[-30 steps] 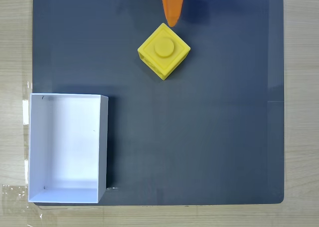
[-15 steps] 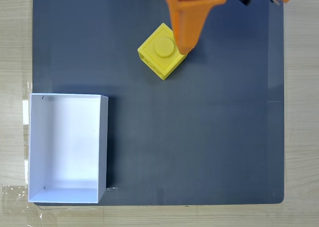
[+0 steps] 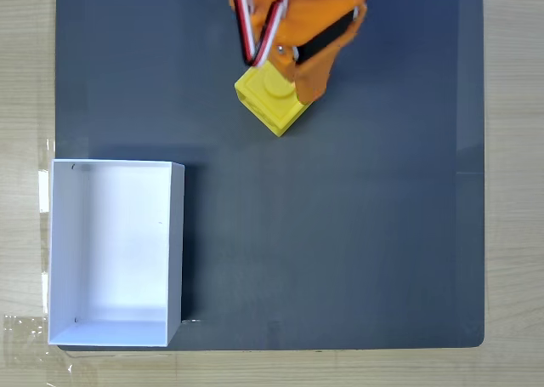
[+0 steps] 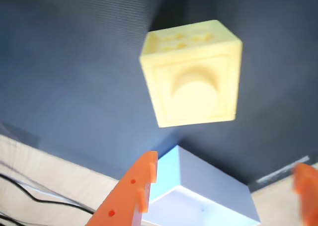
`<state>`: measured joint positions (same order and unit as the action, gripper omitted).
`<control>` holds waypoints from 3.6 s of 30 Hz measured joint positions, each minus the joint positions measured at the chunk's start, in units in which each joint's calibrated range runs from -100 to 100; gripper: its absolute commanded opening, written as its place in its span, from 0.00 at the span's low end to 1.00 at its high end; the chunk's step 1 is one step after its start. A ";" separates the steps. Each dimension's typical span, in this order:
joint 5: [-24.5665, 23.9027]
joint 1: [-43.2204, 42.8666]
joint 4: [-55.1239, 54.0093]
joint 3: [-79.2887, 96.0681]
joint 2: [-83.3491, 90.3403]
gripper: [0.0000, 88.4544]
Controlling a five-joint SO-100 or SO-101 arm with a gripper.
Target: Grasp a yellow block and put it in the box
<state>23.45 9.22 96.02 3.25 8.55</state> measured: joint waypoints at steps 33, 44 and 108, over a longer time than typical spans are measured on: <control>12.57 4.32 -6.58 -0.27 -26.21 0.38; 12.52 3.78 -7.88 -0.63 -25.96 0.20; -21.29 22.76 -70.45 -3.16 -26.55 0.20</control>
<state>2.17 31.98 25.57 0.09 -17.99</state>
